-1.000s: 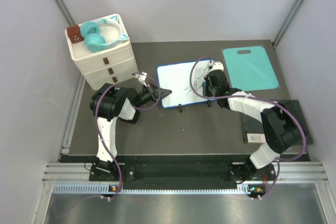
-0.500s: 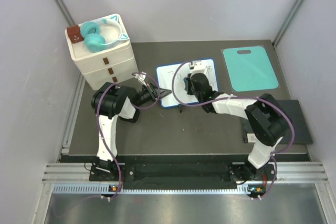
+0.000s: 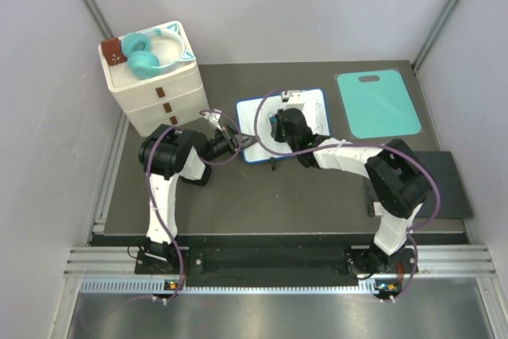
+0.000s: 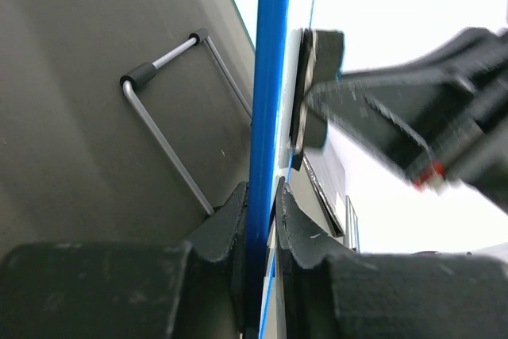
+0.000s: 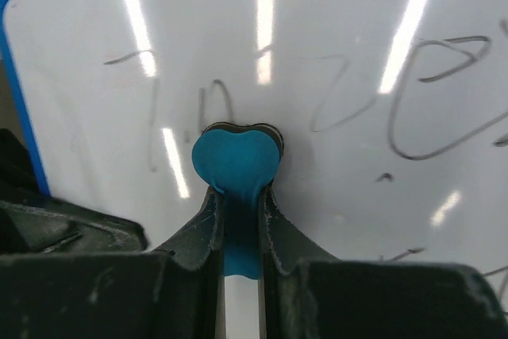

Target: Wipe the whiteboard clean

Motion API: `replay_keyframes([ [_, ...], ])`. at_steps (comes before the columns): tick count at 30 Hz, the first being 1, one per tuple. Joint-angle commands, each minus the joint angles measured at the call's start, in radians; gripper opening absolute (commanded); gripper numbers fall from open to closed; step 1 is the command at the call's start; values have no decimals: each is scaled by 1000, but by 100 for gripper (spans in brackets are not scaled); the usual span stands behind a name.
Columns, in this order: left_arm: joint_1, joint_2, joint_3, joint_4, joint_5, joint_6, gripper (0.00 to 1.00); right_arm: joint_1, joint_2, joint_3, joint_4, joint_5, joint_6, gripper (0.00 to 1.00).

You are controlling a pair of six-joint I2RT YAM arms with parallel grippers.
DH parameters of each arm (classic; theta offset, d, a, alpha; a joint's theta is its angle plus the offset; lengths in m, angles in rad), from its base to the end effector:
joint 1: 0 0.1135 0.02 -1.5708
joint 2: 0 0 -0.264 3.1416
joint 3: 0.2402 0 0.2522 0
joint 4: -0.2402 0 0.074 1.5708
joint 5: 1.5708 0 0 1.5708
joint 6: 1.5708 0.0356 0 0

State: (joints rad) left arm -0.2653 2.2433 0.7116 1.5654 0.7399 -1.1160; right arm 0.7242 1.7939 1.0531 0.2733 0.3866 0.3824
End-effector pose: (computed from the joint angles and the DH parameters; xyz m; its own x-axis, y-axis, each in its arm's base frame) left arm 0.3355 -0.1160 0.0810 -0.7438 -0.4854 -0.4594 0.3999 0.2275 -0.8879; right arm 0.3049 0.2518 0.2017 -0.4481 0.0651 -0.8916 -0.2094 0.9619 0.1755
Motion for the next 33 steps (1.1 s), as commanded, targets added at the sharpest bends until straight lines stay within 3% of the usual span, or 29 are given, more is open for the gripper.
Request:
replay_keyframes([
  [1,-2,125,-89,24,30,84,0,-173,-28,-83,-241,49,50,0],
  [6,-2,125,-87,24,30,84,0,-284,-106,-153,-252,31,67,0],
  [10,-3,125,-89,25,32,82,0,-282,-114,-148,-292,8,87,0],
  [22,0,136,-86,38,30,73,0,-289,-152,-386,-192,-127,308,0],
  [33,3,147,-90,70,36,56,0,-290,-159,-456,-169,-107,411,0],
])
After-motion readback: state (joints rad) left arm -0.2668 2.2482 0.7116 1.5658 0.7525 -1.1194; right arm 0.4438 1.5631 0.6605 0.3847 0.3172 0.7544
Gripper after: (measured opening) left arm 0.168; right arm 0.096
